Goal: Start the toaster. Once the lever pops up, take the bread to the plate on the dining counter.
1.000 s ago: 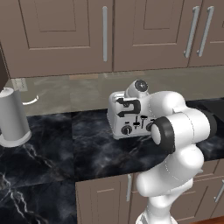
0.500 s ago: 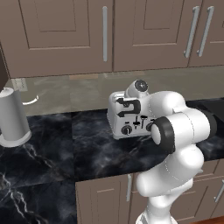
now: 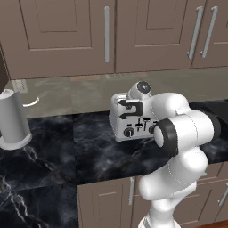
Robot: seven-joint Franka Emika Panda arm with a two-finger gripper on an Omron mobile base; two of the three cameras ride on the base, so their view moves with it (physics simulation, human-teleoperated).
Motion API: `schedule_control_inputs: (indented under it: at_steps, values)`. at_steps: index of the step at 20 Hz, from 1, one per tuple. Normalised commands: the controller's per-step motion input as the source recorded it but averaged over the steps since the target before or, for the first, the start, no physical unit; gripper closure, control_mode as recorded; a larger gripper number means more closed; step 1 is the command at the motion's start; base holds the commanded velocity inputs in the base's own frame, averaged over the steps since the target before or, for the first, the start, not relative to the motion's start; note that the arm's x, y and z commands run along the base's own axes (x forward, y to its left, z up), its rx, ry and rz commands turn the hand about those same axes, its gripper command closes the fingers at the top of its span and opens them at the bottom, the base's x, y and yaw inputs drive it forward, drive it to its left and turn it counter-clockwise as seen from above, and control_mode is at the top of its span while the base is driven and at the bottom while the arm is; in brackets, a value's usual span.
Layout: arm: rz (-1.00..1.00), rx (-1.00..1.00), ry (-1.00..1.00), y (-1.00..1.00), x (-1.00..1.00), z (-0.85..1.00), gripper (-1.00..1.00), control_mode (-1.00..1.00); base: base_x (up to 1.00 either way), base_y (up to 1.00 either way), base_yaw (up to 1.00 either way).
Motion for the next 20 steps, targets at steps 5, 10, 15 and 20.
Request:
schedule_control_inputs:
  at_steps: [5, 10, 15, 20]
  values:
    - [0.0, 0.0, 0.0, 0.0, 0.0, 0.0, -1.0, -1.0, 0.0, 0.0, 0.0]
    - [0.0, 0.0, 0.0, 0.0, 0.0, 0.0, -1.0, -1.0, 0.0, 0.0, 0.0]
    - [0.0, 0.0, 0.0, 0.0, 0.0, 0.0, -1.0, -1.0, 0.0, 0.0, 0.0]
    - [0.0, 0.0, 0.0, 0.0, 0.0, 0.0, -1.0, -1.0, 0.0, 0.0, 0.0]
